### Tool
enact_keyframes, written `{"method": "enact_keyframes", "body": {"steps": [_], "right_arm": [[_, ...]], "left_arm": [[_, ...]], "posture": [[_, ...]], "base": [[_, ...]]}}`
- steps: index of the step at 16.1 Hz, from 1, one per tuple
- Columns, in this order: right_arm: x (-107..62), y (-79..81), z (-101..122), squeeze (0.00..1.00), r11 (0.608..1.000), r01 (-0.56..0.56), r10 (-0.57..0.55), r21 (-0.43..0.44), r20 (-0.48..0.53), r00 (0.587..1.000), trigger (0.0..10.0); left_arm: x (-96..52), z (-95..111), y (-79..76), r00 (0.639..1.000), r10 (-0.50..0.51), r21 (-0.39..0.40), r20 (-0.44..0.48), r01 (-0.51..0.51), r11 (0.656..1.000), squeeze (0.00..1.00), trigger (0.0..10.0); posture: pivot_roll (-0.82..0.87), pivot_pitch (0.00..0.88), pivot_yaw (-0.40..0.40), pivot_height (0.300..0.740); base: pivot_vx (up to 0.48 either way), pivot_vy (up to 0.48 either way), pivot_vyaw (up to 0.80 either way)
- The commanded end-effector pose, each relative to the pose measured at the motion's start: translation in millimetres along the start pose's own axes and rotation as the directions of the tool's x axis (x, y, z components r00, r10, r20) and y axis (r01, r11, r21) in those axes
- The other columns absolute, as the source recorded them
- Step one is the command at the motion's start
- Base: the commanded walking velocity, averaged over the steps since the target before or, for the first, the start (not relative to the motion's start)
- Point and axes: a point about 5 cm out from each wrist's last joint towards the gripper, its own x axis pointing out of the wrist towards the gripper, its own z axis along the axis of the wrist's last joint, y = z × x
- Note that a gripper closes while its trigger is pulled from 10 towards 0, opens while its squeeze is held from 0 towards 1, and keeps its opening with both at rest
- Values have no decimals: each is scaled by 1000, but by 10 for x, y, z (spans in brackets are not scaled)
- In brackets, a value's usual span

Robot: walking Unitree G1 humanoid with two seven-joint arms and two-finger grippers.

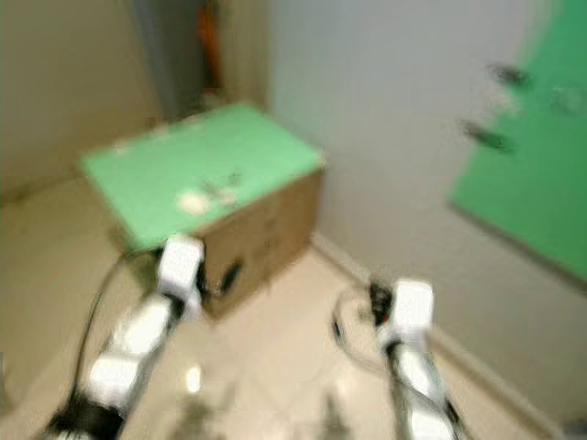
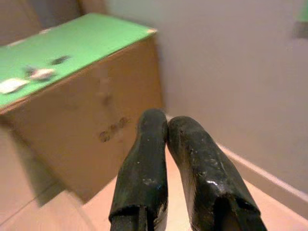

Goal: Hang keys on a hook

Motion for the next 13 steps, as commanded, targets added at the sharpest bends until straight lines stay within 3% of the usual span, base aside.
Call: {"method": "enact_keyframes", "body": {"steps": [1,2,3,8,13], "right_arm": [[-19,-84,-23,0,999,35,-36,-23,-30,999,10000],[-27,-97,-18,0,999,47,-47,0,-19,999,10000],[-33,-104,-21,1000,999,50,-50,-6,-21,999,10000],[-83,-114,2,1000,995,35,-33,-90,22,999,10000],[-85,-109,-21,1000,996,51,-50,-71,20,999,10000]], "left_arm": [[32,8,-89,1000,-13,0,1,13,1000,0,10000],[34,-12,-111,1000,-15,-22,-10,15,1000,0,10000],[31,-25,-122,1000,-19,-21,-18,18,1000,0,10000],[1,-45,-103,1000,2,-15,-15,-2,1000,0,10000],[0,-40,-60,999,34,-17,-10,-34,999,0,10000]], "posture": [[-64,0,-18,740],[-64,0,-19,740],[-64,0,-19,740],[-62,0,-21,740],[-66,0,-19,740]], "base": [[0,0,0],[0,0,0],[0,0,0],[0,0,0],[0,0,0]]}}
